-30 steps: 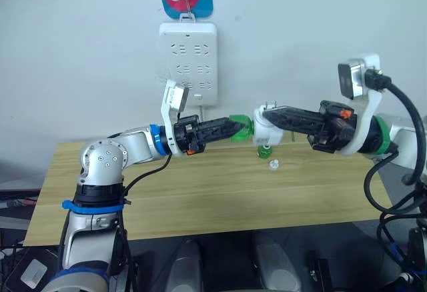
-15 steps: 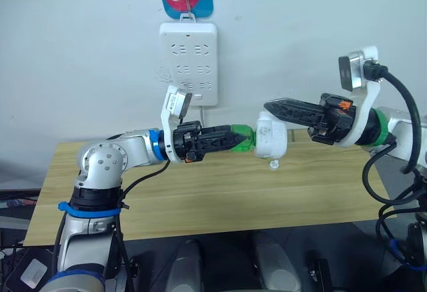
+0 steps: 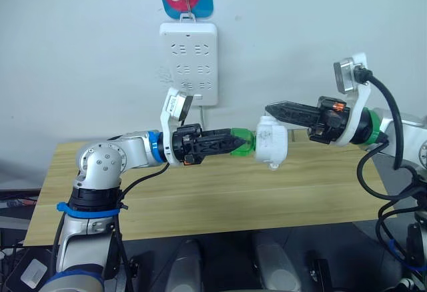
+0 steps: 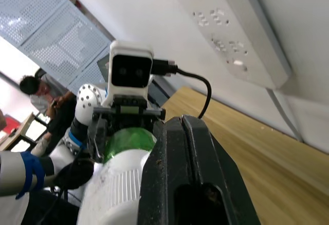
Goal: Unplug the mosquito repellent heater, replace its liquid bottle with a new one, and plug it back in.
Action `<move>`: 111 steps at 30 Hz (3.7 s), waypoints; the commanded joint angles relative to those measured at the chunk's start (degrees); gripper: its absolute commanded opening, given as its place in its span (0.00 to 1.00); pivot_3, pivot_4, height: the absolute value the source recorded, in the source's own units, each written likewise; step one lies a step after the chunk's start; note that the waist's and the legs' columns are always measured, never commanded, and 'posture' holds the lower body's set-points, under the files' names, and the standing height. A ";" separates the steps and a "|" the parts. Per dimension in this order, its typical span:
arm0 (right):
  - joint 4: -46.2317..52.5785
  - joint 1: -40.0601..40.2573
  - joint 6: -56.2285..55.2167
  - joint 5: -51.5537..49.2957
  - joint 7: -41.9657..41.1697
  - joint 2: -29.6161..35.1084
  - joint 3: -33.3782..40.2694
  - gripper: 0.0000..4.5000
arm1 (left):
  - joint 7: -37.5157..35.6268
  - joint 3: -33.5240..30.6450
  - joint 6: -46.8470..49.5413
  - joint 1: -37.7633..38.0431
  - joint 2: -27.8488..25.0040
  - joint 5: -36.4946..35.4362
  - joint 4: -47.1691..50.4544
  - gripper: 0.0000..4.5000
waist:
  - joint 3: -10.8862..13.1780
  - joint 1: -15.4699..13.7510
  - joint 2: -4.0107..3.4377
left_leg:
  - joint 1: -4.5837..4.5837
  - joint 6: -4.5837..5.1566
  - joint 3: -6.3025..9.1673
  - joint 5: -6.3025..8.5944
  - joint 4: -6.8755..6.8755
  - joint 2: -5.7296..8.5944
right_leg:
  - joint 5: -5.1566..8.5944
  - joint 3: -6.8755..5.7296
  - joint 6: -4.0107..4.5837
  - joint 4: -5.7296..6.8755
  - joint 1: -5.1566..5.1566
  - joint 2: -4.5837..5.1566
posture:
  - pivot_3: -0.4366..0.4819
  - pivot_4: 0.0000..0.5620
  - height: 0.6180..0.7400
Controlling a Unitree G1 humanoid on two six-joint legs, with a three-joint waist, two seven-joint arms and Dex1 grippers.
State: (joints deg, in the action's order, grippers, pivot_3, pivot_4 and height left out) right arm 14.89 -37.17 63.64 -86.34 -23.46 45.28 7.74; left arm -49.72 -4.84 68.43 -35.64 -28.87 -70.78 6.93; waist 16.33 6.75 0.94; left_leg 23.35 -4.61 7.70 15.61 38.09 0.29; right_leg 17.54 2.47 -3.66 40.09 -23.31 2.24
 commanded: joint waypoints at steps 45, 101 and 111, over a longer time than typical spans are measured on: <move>-5.54 16.68 6.11 -26.66 9.81 -0.67 6.57 1.00 | -4.26 -0.18 -8.37 -0.58 -0.32 7.04 2.84 0.51 | -0.05 -0.01 -0.03 | 0.00 0.02 -0.05 0.00 0.04 -0.02 | 0.00 0.04 0.00 0.10 0.00 -0.05 | 0.30 0.38 0.95; -9.83 10.41 9.36 -26.66 14.33 -12.24 6.61 0.64 | -6.38 1.10 -11.91 0.23 0.96 10.72 3.98 0.51 | -0.10 -0.01 -0.07 | -0.01 0.01 -0.04 0.00 0.04 -0.01 | 0.00 0.03 0.00 0.15 0.00 -0.04 | 0.32 0.37 0.95; -8.73 10.78 9.13 -26.66 12.78 -11.66 6.61 0.71 | -5.23 0.19 -10.83 -0.29 1.27 8.81 3.13 0.51 | -0.10 -0.02 -0.07 | -0.01 0.01 -0.04 0.00 0.04 -0.01 | 0.00 0.04 0.00 0.15 0.00 -0.04 | 0.32 0.38 0.95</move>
State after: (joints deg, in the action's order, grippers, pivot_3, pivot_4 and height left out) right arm 3.73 -26.41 72.72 -111.54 -9.91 33.55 13.42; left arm -55.52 -2.74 57.78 -35.08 -27.93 -60.54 9.06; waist 16.23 6.73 0.87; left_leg 23.34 -4.59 7.66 15.61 38.13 0.28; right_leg 17.54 2.51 -3.65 40.24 -23.31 2.20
